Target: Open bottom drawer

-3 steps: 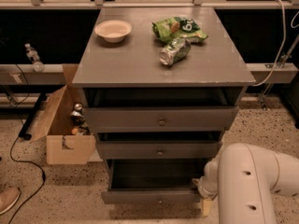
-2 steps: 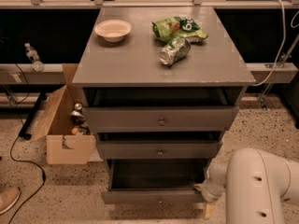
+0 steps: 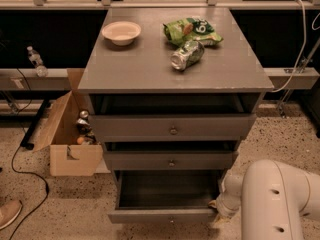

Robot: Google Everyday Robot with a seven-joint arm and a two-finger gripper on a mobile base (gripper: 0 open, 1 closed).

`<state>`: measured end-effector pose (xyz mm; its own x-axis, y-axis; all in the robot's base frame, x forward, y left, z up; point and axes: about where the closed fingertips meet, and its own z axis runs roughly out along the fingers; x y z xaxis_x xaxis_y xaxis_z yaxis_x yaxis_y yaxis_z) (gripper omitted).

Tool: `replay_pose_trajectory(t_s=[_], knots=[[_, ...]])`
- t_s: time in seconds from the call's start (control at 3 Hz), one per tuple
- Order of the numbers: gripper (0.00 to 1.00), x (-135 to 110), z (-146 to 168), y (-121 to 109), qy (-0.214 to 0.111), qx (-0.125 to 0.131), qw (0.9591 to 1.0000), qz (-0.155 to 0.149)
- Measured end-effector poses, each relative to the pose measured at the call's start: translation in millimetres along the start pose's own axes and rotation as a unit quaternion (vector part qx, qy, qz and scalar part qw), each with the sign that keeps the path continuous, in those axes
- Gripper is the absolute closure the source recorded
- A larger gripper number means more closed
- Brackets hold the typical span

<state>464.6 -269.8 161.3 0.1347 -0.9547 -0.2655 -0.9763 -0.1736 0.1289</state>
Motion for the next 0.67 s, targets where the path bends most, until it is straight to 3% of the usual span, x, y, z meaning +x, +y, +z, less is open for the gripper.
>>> replay_pose_trajectory(t_s=[0.33, 0.67], knots=[[0.84, 0.0, -1.2, -1.1, 0.000, 0.000, 1.0000, 0.000], [1.00, 1.0, 1.7, 12.1, -0.003, -0.005, 0.9999, 0.010]])
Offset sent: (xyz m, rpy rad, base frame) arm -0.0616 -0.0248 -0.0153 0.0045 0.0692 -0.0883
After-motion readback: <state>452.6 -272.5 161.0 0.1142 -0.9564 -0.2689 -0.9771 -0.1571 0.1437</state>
